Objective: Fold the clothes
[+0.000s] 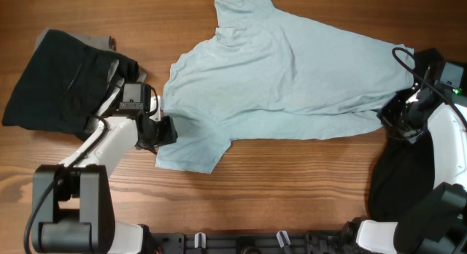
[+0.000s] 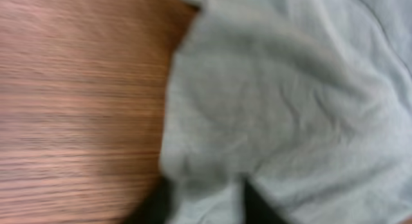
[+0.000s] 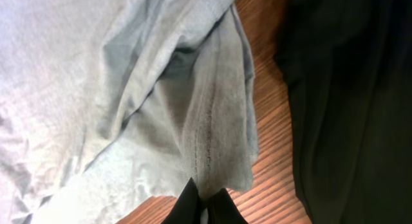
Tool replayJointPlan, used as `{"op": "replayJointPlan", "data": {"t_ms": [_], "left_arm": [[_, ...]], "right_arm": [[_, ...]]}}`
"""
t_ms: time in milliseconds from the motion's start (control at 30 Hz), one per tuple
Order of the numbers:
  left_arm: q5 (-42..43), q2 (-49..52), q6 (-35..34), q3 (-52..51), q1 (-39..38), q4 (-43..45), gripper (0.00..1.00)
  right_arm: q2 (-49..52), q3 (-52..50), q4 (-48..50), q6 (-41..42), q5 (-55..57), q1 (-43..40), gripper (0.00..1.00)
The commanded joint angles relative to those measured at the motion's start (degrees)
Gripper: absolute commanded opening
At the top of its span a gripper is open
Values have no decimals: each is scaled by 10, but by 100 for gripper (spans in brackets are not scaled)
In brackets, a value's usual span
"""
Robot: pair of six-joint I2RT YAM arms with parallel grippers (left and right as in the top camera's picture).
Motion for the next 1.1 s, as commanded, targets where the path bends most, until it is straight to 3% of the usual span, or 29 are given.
{"op": "replayJointPlan", "data": {"t_ms": [0,267,400,633,867,1067], "left_arm": [[65,30,1,-24,-1,-19,4],[65,-67,-15,78,104,-171,4],[64,-150,-14,87,144,-197,4],[38,-267,-30,87,154,-224,4],[39,-294,-30,87,154,-252,4],[38,-311,-30,103,154,-282,4]], "right_arm": [[-7,8,-4,-21,-19,-2,4],[-9,8,-36,-29,-19,-2,4],[-21,8,-85,-54,-19,-2,4],[-104,18,-169,-69,-19,-2,4],[-193,109,-264,-81,20,-2,4],[-205,114,-358,-52,52,-2,4]]}}
